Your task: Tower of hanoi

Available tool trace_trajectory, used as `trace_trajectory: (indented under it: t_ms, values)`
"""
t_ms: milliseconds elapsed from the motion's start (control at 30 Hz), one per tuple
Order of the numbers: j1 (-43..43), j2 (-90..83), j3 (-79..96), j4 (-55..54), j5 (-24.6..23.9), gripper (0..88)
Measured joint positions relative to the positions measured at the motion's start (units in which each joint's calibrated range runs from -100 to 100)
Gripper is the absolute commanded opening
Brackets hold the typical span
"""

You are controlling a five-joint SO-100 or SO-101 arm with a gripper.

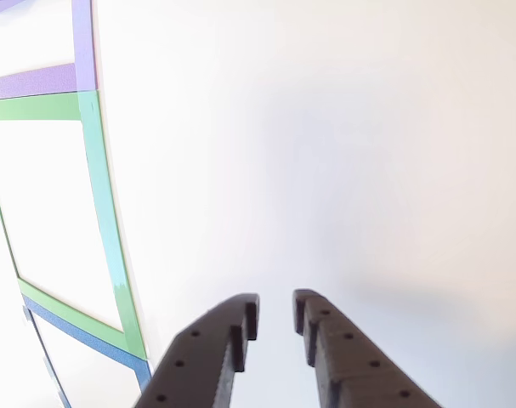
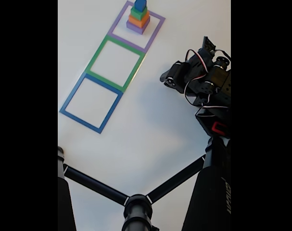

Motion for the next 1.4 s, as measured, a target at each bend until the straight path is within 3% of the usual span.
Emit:
trace_trajectory:
  t_ms: [700,767,1033,1167,1267,1400]
  values:
    - [0.00,0.00,0.00,0.00,0.00,1.2]
    - [0.00,0.00,0.00,0.00,1.98,0.8]
    - [-9.13,0.00,-0.09,1.05,14.93,0.8]
    - [-14.51,0.00,-0.09,1.29,23.74,0.8]
    - [-15.68,0.00,-0.44,1.45,35.07,0.8]
    - [-12.87,2.36,-2.30,1.45,54.50,0.8]
